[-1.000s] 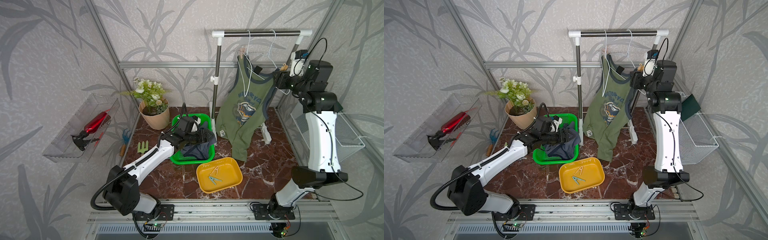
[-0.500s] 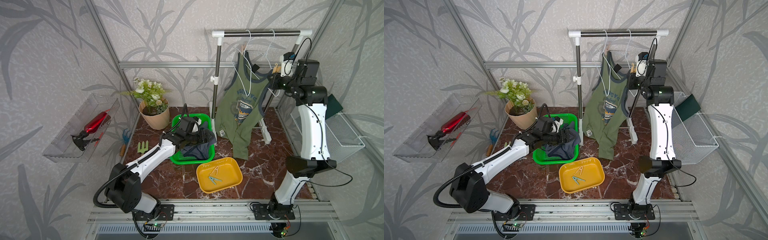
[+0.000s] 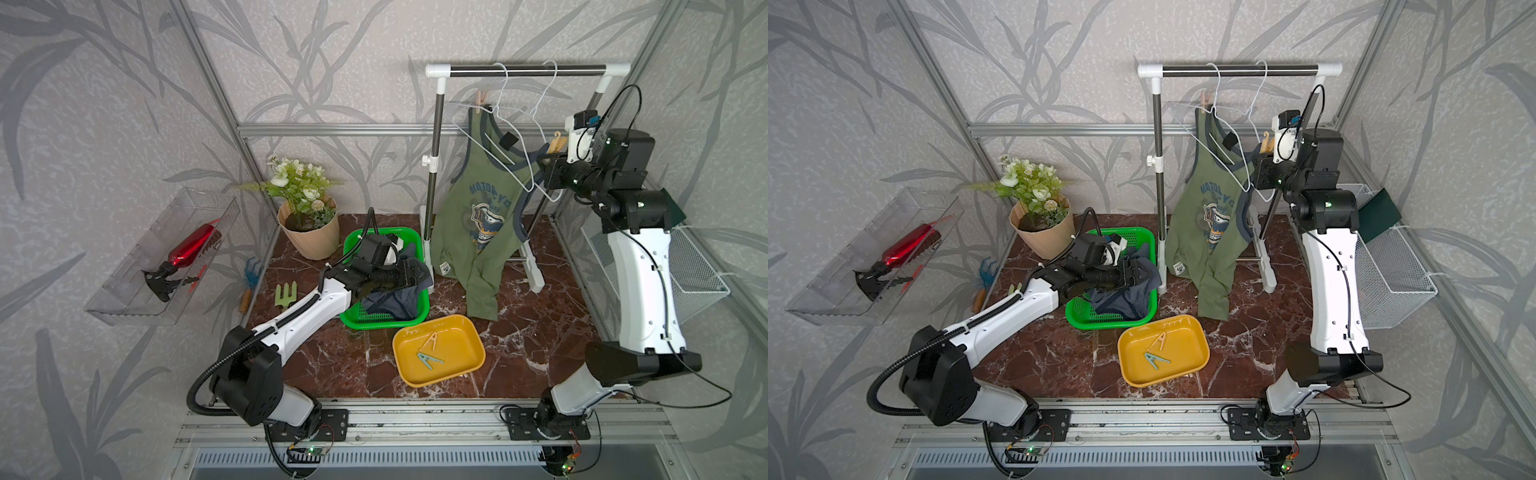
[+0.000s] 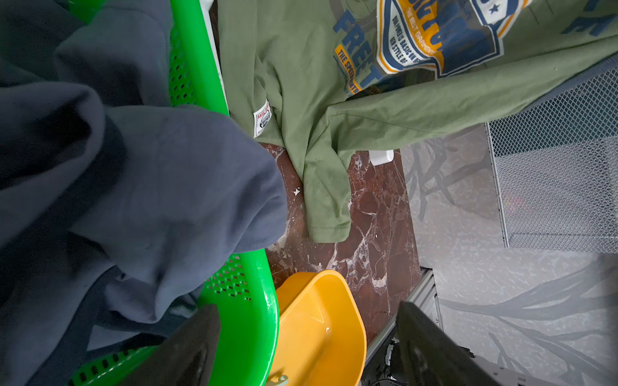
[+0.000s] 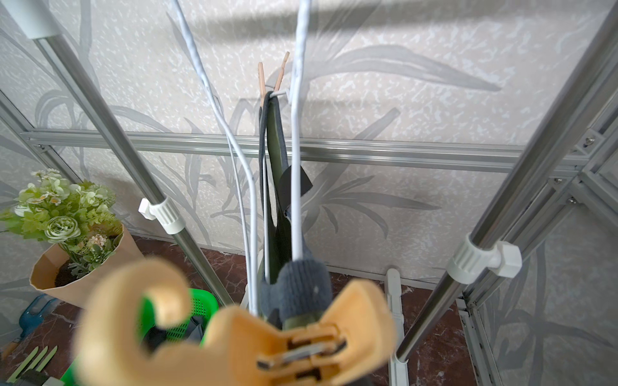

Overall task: Remove the clothespins securing tank tops to the hanger
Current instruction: Pick up the hanger from the clothesline.

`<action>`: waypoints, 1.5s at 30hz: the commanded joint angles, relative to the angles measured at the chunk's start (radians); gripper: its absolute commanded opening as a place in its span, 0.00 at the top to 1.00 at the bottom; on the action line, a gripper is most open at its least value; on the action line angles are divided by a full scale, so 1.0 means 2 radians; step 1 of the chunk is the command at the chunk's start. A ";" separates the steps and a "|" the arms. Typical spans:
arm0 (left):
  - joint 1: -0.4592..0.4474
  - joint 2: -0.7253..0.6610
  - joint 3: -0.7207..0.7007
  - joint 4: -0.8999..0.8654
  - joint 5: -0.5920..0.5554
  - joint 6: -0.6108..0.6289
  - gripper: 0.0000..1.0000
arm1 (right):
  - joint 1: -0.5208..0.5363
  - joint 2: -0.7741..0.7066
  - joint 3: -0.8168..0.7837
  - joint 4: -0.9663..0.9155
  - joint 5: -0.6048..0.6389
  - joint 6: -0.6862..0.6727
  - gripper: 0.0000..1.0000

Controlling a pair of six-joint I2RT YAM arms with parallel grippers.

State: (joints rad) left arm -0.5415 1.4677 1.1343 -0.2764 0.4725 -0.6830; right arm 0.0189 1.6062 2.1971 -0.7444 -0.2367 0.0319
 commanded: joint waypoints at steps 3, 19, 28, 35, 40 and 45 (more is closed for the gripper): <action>-0.001 -0.018 0.002 0.001 -0.002 0.010 0.15 | 0.002 -0.069 -0.012 0.004 0.025 -0.009 1.00; -0.001 -0.072 0.013 -0.045 -0.029 0.034 0.15 | 0.001 -0.209 -0.094 -0.070 0.098 -0.035 1.00; -0.004 -0.081 0.048 -0.065 -0.052 0.024 0.14 | 0.001 -0.339 -0.242 -0.099 0.050 -0.012 1.00; -0.005 -0.073 0.100 -0.107 -0.105 -0.010 0.11 | 0.001 -0.418 -0.333 -0.104 -0.055 0.016 1.00; -0.006 -0.077 0.120 -0.107 -0.118 -0.041 0.08 | 0.001 -0.463 -0.391 -0.098 -0.129 0.026 1.00; -0.007 -0.079 0.127 -0.103 -0.129 -0.065 0.07 | 0.001 -0.504 -0.457 -0.089 -0.182 0.041 1.00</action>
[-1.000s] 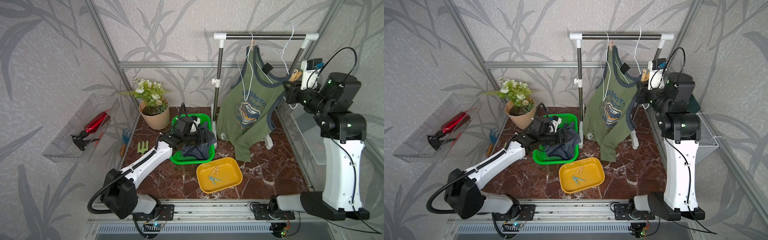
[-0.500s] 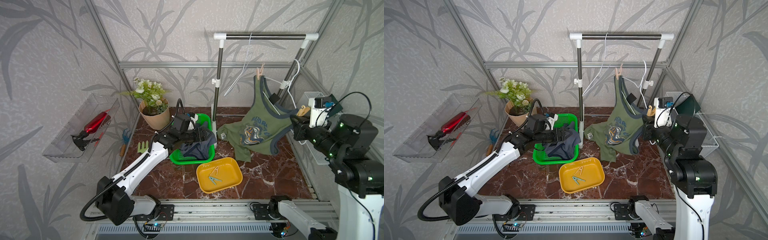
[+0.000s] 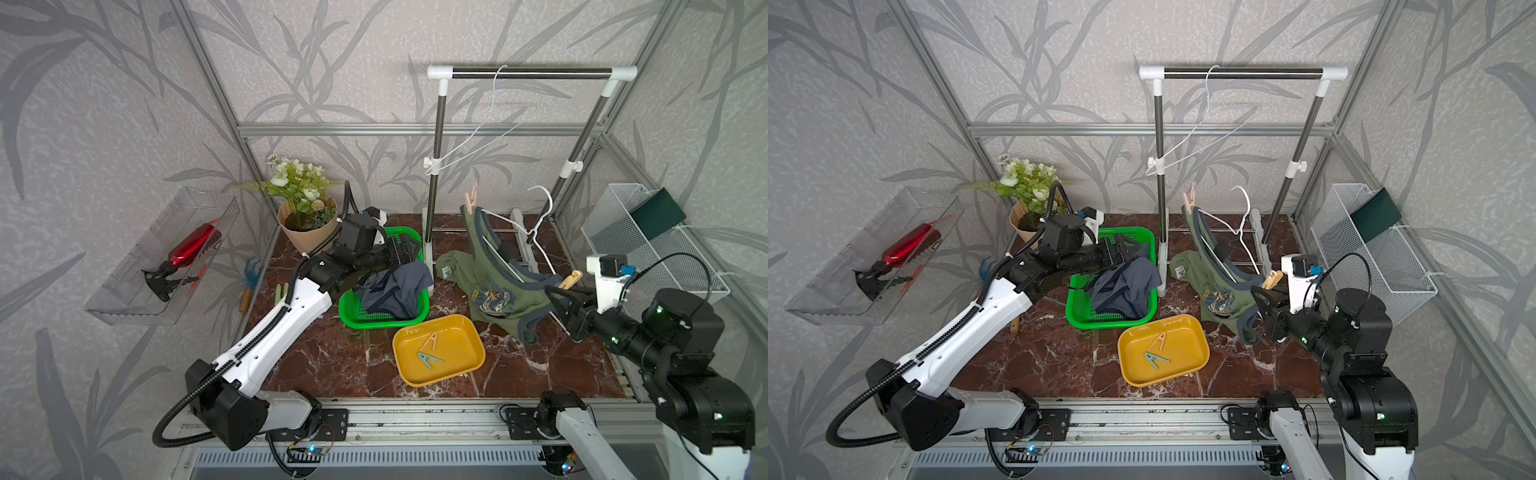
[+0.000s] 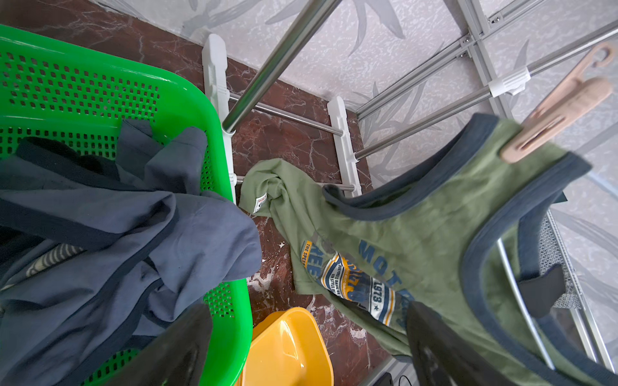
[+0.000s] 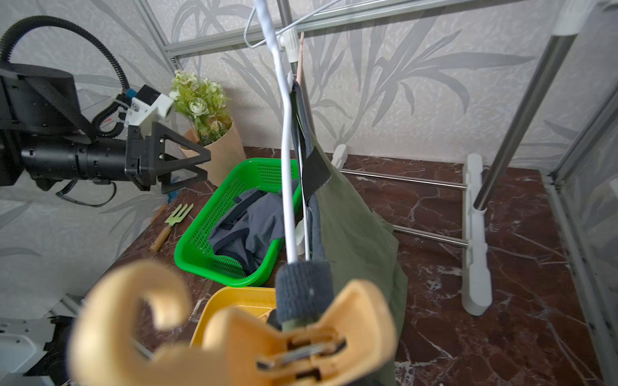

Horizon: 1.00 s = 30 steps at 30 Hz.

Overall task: Remove the clothespins securing tank tops to the hanger
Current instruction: Pick up the hanger from the clothesline.

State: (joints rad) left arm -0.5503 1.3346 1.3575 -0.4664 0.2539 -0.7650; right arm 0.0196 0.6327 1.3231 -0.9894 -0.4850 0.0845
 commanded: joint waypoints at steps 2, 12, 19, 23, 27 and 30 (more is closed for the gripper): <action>-0.004 -0.012 0.014 -0.006 -0.024 -0.030 0.07 | 0.001 -0.031 -0.043 0.037 -0.072 0.021 1.00; -0.008 0.002 0.005 0.019 -0.024 -0.054 0.06 | 0.005 -0.063 -0.115 0.056 -0.121 0.035 1.00; -0.008 0.016 0.009 0.021 -0.036 -0.048 0.05 | 0.037 -0.034 -0.140 0.083 -0.103 0.032 1.00; -0.008 0.025 0.021 0.006 -0.052 -0.039 0.05 | 0.143 -0.001 -0.154 0.116 -0.019 0.030 1.00; -0.002 0.024 0.025 -0.019 -0.077 -0.034 0.05 | 0.306 0.055 -0.159 0.147 0.137 0.012 1.00; 0.007 0.017 0.025 -0.050 -0.100 -0.028 0.05 | 0.351 0.088 -0.163 0.183 0.186 0.010 1.00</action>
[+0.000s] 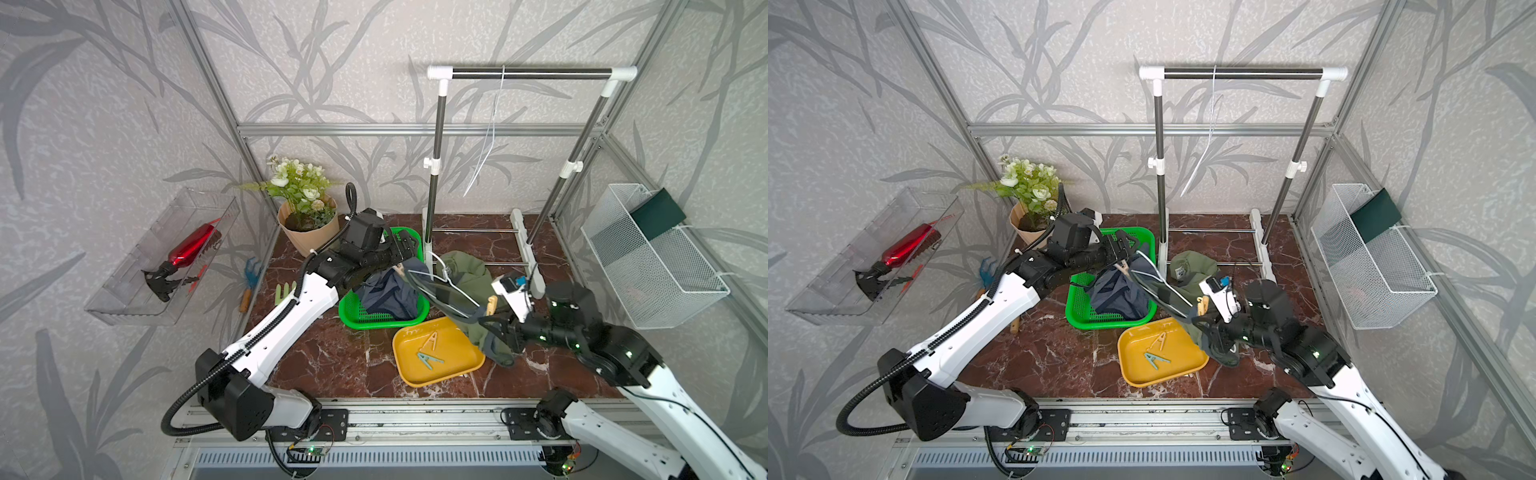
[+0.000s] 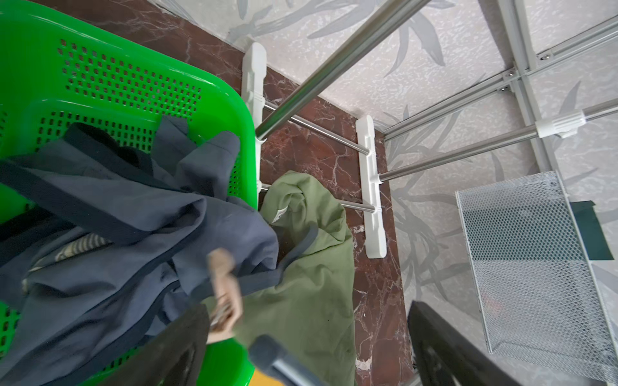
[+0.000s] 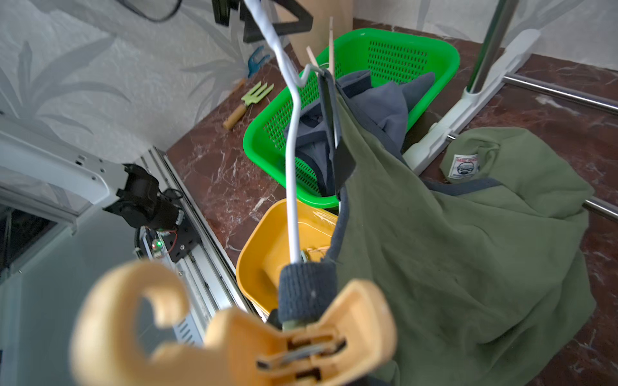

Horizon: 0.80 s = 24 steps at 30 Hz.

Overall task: Remove the clothespins securing tank tops to the hanger
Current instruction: Pick up the hanger from the clothesline.

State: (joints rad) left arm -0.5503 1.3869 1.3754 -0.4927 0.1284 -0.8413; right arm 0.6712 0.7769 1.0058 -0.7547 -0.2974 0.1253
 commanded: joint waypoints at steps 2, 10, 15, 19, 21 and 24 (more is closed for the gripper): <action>0.019 -0.015 0.011 -0.055 -0.042 0.009 0.05 | 0.026 0.021 -0.013 0.094 0.091 -0.005 1.00; 0.069 -0.025 -0.004 -0.112 -0.033 0.009 0.05 | 0.081 0.034 -0.016 0.112 0.147 -0.018 1.00; 0.078 -0.004 -0.004 -0.116 -0.017 0.008 0.05 | 0.148 0.049 -0.018 0.125 0.216 -0.034 1.00; 0.079 0.014 -0.001 -0.107 -0.014 0.007 0.05 | 0.187 0.055 -0.015 0.134 0.256 -0.044 1.00; 0.080 0.022 -0.001 -0.104 -0.012 0.007 0.05 | 0.200 0.055 -0.014 0.139 0.273 -0.049 1.00; 0.081 0.034 0.002 -0.112 -0.010 0.006 0.08 | 0.221 0.055 -0.015 0.146 0.304 -0.061 1.00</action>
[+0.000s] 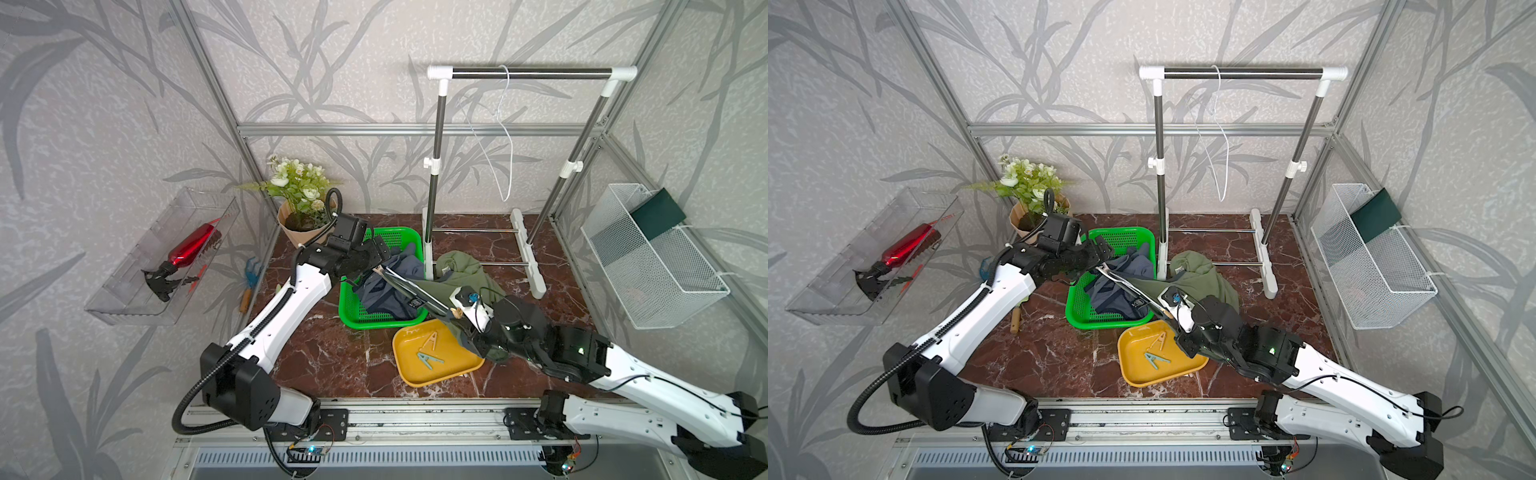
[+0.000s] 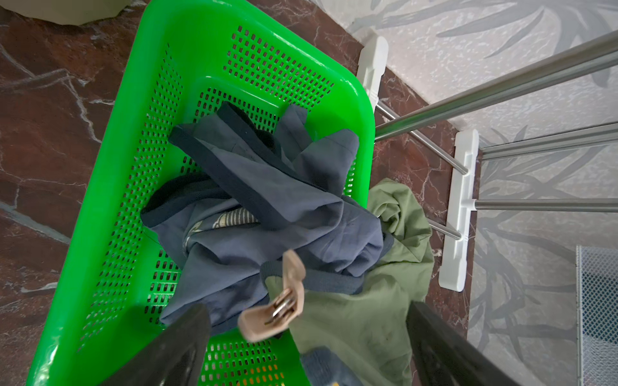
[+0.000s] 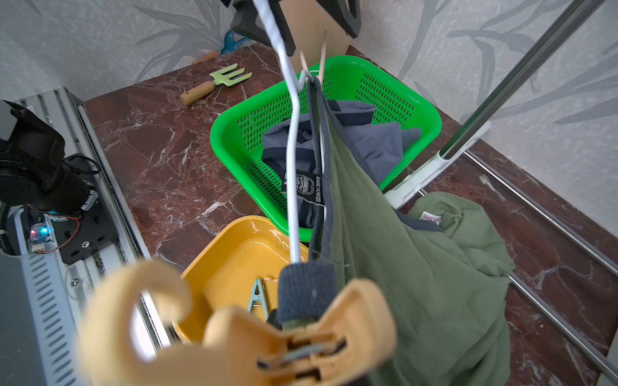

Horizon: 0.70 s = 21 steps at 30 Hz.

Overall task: Remove the clothespins securing tank tops to the hanger
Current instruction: Pick up the hanger from the clothesline.

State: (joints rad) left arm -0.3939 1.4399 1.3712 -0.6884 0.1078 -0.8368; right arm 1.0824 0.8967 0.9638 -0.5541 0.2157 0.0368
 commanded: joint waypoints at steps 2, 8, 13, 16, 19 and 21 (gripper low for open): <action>0.004 0.013 0.003 -0.017 0.001 0.003 0.10 | 0.029 -0.005 0.004 0.052 0.065 -0.023 1.00; 0.007 0.016 -0.007 -0.013 0.002 -0.006 0.38 | 0.066 0.003 0.001 0.058 0.122 -0.034 1.00; 0.011 0.010 -0.008 -0.014 -0.002 -0.006 0.55 | 0.088 0.013 0.000 0.053 0.164 -0.043 1.00; 0.013 0.008 -0.008 -0.020 -0.004 -0.005 0.54 | 0.093 0.011 -0.005 0.050 0.178 -0.044 1.00; 0.014 0.005 -0.011 -0.022 -0.006 -0.003 0.53 | 0.096 -0.002 -0.014 0.056 0.189 -0.043 1.00; 0.015 0.003 -0.014 -0.023 -0.007 -0.003 0.56 | 0.099 -0.011 -0.017 0.054 0.197 -0.043 1.00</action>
State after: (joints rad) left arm -0.3702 1.4746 1.3586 -0.7040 0.1158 -0.8467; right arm 1.2667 0.9123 0.9367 -0.4988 0.5507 -0.0460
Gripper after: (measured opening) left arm 0.452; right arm 0.211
